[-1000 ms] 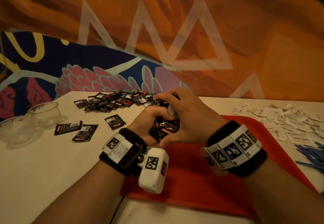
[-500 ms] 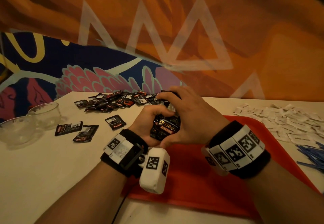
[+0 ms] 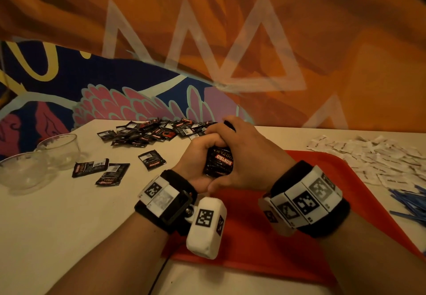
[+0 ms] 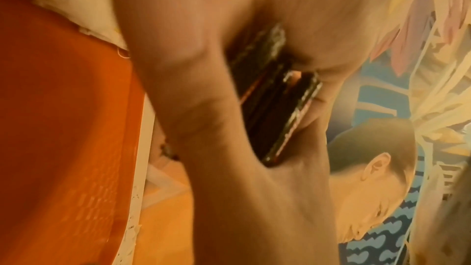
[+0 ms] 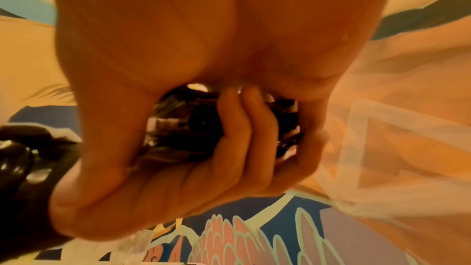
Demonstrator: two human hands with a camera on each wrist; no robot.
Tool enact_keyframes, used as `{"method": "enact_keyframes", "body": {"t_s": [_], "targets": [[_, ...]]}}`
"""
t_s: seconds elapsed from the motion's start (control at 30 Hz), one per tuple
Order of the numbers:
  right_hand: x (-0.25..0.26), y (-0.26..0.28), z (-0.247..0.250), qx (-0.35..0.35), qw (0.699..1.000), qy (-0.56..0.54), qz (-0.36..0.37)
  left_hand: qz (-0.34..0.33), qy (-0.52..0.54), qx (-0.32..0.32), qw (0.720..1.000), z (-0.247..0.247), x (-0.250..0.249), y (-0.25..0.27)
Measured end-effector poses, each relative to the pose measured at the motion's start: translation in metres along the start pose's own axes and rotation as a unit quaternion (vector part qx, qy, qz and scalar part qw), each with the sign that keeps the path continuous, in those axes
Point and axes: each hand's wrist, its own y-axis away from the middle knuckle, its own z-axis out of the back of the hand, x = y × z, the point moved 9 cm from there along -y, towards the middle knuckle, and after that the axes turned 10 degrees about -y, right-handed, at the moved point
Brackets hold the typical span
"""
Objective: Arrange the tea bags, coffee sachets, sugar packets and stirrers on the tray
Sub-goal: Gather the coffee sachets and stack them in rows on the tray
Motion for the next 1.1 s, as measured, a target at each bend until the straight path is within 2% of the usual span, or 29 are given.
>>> {"method": "enact_keyframes", "body": {"t_s": [0.13, 0.3, 0.47, 0.63, 0.9, 1.1], "targets": [[0.000, -0.001, 0.001, -0.009, 0.998, -0.050, 0.042, 0.005, 0.020, 0.025, 0.999, 0.001, 0.002, 0.001], [-0.002, 0.000, 0.006, -0.021, 0.997, -0.060, 0.052, -0.012, 0.010, 0.019, 1.000, 0.005, 0.005, -0.003], [-0.004, -0.002, 0.014, -0.067, 0.989, -0.094, 0.092, -0.024, 0.070, 0.038, 0.997, 0.005, -0.005, 0.002], [-0.014, -0.002, 0.021, -0.088, 0.986, -0.111, 0.084, 0.002, 0.059, 0.021, 0.998, 0.008, -0.003, -0.001], [-0.017, 0.000, 0.029, -0.096, 0.986, -0.107, 0.085, 0.000, 0.017, 0.067, 0.998, 0.000, 0.000, -0.001], [-0.010, 0.002, 0.030, -0.099, 0.985, -0.108, 0.093, -0.005, 0.011, 0.060, 0.998, 0.006, 0.001, -0.005]]}}
